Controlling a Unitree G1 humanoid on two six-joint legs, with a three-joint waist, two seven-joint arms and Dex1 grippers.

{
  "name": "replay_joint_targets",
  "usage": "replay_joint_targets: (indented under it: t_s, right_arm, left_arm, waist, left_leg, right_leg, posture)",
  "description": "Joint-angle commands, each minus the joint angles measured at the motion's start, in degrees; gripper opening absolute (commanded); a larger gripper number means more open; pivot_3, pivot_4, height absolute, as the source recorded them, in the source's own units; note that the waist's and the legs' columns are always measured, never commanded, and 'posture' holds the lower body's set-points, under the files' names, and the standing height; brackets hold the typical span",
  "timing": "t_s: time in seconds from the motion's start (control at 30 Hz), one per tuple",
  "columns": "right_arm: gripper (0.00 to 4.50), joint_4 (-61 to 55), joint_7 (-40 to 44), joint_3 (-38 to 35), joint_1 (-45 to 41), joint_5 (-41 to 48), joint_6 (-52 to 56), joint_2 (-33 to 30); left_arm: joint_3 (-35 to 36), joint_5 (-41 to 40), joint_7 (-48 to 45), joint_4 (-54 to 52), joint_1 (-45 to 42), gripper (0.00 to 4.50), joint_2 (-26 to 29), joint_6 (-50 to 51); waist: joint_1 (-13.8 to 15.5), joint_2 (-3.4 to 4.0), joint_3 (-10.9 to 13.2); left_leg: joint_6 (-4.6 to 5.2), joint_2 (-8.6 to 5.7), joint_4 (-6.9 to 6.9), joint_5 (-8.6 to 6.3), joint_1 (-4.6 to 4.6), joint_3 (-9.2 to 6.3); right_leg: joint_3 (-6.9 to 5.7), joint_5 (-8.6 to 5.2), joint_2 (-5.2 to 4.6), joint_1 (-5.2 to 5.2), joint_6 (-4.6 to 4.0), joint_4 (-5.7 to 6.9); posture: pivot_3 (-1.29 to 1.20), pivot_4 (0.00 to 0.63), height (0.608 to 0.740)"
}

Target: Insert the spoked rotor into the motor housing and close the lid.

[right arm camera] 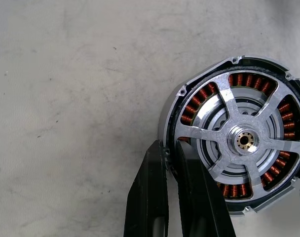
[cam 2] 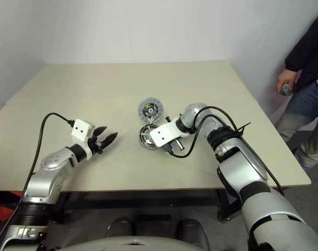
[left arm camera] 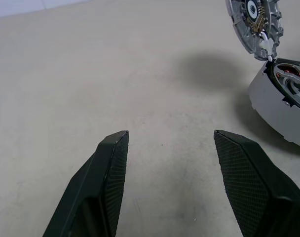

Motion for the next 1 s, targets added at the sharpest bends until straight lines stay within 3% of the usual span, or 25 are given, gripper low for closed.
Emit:
replay_joint_targets:
  t_s: [0.03, 0.17, 0.37, 0.8, 1.0]
  right_arm:
    - [0.01, -3.84, 0.65, -3.15, -0.66, 3.49, 6.52, 0.71]
    - [0.01, -16.08, 3.88, -8.83, 2.21, 11.90, 35.50, 4.44]
    - [0.01, -31.87, 6.26, -7.80, 4.79, 15.20, 69.13, 4.33]
    - [0.01, -26.13, -8.14, -8.59, -2.00, 20.30, 101.51, 10.69]
    - [0.01, -14.24, -22.61, -16.13, -6.04, 21.36, 107.62, 17.31]
  left_arm:
    - [0.93, -0.29, 0.35, -1.97, -0.28, 2.89, -0.18, -1.14]
    - [0.81, -0.22, 0.52, -1.94, -0.07, 2.89, -0.56, -1.28]
    - [0.87, -0.12, 0.87, -2.40, 0.81, 2.89, -1.07, -1.44]
    - [1.83, -0.60, 1.90, -5.80, 3.97, 2.89, -0.61, -0.40]
    - [2.39, -0.68, 2.20, -7.22, 5.15, 2.89, -0.32, 0.18]
  waist:
    - [0.00, 0.00, 0.00]
    - [-0.02, 0.05, 0.05]
    - [0.60, 0.08, 0.06]
    - [1.63, 0.10, 0.08]
    - [1.45, 0.11, 0.08]
  left_leg:
    - [0.00, 0.00, 0.01, 0.00, 0.00, 0.00]
    - [-0.01, 0.02, 0.05, 0.00, -0.03, 0.00]
    - [0.04, 0.07, 0.02, -0.02, -0.14, -0.05]
    - [-0.08, 0.07, -0.07, 0.02, 0.13, -0.05]
    - [-0.14, 0.06, -0.25, 0.05, 0.26, -0.05]
  right_leg:
    - [0.00, 0.00, 0.00, 0.00, 0.00, 0.02]
    - [0.00, 0.00, 0.02, -0.01, 0.00, 0.05]
    - [-0.01, 0.06, 0.04, -0.14, -0.11, -0.05]
    - [0.01, -0.16, 0.03, -0.06, 0.28, -0.10]
    - [0.08, -0.16, 0.02, 0.01, 0.29, -0.14]
  posture:
    - [0.00, 0.000, 0.740]
    - [0.00, 0.000, 0.740]
    - [0.00, 0.000, 0.740]
    - [0.00, 0.000, 0.740]
    - [0.00, 0.000, 0.740]
